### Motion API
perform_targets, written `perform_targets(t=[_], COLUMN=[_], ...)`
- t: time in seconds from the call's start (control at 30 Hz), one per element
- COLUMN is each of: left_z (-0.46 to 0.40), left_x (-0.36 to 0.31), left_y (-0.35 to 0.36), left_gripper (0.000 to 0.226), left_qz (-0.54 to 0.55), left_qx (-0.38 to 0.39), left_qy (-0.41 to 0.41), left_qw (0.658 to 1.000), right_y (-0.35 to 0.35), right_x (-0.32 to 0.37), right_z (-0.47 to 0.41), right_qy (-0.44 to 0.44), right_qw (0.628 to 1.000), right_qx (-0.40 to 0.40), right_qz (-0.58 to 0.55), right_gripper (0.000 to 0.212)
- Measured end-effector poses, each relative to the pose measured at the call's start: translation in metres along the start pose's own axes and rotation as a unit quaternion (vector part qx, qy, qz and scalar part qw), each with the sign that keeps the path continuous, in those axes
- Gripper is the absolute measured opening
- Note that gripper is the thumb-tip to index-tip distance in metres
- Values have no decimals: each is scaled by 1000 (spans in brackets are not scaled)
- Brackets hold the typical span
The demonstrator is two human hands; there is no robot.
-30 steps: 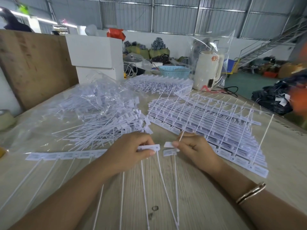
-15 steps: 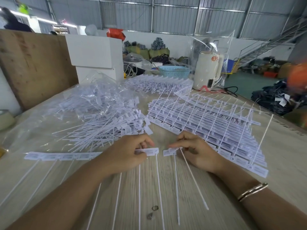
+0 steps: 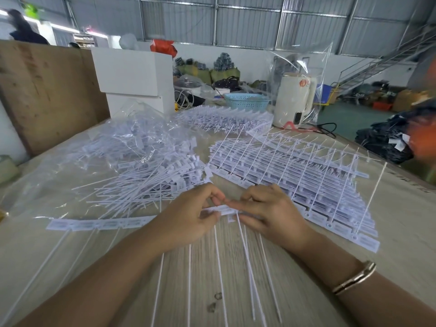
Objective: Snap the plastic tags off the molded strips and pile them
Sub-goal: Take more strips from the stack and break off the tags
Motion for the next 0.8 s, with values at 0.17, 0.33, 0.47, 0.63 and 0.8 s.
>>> perform_targets(t=[0.17, 0.33, 0.47, 0.63, 0.8], left_z=[2, 3, 0, -1, -1], left_x=[14, 18, 12, 9, 1], left_y=[-5, -7, -8, -7, -7], left_gripper=[7, 4, 5, 11, 19], left_qz=[-30, -36, -16, -14, -23], left_qx=[45, 43, 30, 30, 11], left_qy=[-44, -38, -13, -9, 11], left_qw=[998, 998, 999, 999, 1000], right_y=[-6, -2, -1, 7, 4], right_x=[-2, -1, -6, -17, -23], right_z=[2, 2, 2, 3, 2], right_qy=[4, -4, 64, 119, 160], right_qw=[999, 999, 997, 980, 952], right_qx=[-37, -11, -5, 34, -20], right_qz=[17, 30, -45, -158, -259], right_gripper=[22, 22, 17, 21, 25])
Point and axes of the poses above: each hand's wrist, its own z-axis away from the middle knuckle, its own y-axis out of the palm, x = y × z, the point moved 6 cm from there along -z, towards the middle knuckle, and after that the axes turned 1 degree about -x, right-handed, at the moved point
